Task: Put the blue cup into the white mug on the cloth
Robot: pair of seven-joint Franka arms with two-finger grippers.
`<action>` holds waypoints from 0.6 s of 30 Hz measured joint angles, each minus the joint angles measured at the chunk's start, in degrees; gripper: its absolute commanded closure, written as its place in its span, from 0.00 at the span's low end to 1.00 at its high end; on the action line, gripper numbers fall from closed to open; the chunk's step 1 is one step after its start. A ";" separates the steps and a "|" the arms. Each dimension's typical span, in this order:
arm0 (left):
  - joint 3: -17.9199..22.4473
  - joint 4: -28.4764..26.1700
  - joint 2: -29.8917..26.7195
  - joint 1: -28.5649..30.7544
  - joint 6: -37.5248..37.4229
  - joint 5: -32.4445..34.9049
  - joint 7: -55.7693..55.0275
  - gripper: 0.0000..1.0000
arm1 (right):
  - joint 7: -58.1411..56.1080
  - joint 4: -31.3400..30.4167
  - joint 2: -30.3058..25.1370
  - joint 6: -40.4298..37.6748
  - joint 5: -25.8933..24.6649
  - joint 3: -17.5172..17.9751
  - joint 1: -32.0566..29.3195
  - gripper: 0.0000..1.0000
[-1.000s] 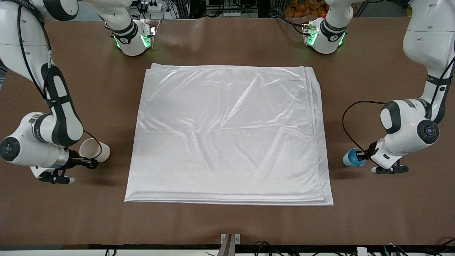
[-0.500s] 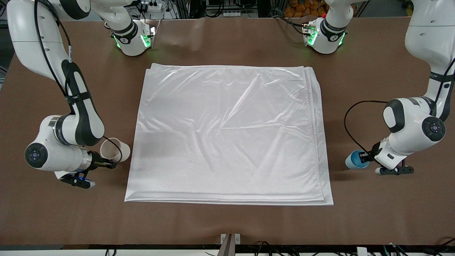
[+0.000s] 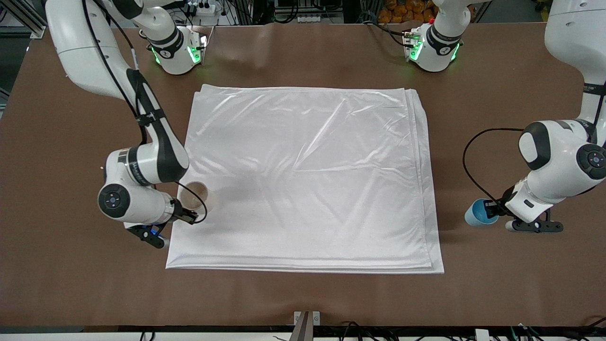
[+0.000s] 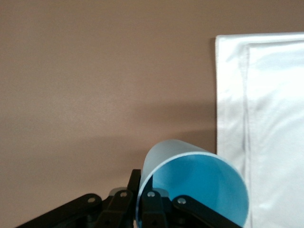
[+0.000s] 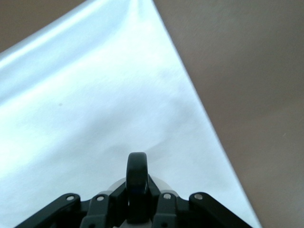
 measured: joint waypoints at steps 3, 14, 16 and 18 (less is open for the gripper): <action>-0.06 2.78 -0.53 -0.92 -4.96 0.00 0.00 1.00 | 4.00 0.16 0.00 -0.01 0.01 0.03 1.74 1.00; -0.18 8.51 -2.78 -4.66 -14.11 0.00 -0.38 1.00 | 19.71 1.67 0.00 0.00 0.07 1.06 8.29 1.00; -0.19 8.69 -3.35 -5.50 -15.06 0.00 -1.09 1.00 | 22.28 1.73 0.00 0.01 0.07 1.10 9.58 1.00; -0.22 8.93 -3.91 -6.39 -16.32 0.00 -1.95 1.00 | 24.69 1.73 0.00 0.02 0.07 1.11 10.76 1.00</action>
